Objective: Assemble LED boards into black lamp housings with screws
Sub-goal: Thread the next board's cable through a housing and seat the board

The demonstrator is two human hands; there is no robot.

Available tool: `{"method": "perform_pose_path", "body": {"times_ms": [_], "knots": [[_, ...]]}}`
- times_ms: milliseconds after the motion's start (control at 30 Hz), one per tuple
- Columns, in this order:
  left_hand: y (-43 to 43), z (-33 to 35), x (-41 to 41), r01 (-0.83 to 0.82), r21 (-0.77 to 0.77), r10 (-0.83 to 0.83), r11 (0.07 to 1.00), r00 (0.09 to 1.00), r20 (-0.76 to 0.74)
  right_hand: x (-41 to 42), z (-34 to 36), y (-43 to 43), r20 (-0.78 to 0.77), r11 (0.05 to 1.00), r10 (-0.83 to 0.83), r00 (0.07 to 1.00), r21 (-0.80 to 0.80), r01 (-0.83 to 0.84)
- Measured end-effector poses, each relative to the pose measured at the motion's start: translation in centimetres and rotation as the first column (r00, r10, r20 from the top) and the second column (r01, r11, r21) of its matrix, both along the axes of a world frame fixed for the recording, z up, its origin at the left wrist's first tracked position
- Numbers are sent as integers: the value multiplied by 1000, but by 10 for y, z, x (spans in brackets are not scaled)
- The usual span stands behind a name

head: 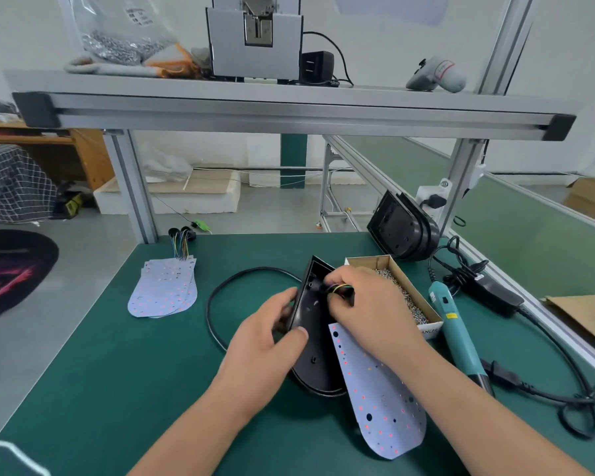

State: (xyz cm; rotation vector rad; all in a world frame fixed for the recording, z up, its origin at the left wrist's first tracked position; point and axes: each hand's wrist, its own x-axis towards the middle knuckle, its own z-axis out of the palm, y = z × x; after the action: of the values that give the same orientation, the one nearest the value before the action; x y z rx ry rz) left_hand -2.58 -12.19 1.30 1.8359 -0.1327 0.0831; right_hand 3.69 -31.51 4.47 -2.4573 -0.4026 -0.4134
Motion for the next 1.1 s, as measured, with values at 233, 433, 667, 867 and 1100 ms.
{"method": "perform_pose_path", "body": {"times_ms": [233, 433, 667, 867, 1100], "knots": [[14, -1, 13, 35, -24, -38, 999, 988, -150, -3, -3, 3, -1, 994, 2, 1000, -113, -2], [11, -3, 11, 9, -27, -13, 1000, 989, -147, -7, 0, 0, 12, 995, 6, 1000, -97, -5], [4, -10, 11, -40, 44, 46, 998, 989, -141, -8, 4, 0, 25, 997, 24, 999, -78, -22], [-2, -10, 8, -62, 44, 64, 997, 996, -61, -5, 4, 2, 59, 983, -12, 998, -182, 23], [-3, -9, 7, 20, -9, -19, 1000, 999, 34, -3, 1, -2, 124, 974, 0, 992, -227, 28]]}}
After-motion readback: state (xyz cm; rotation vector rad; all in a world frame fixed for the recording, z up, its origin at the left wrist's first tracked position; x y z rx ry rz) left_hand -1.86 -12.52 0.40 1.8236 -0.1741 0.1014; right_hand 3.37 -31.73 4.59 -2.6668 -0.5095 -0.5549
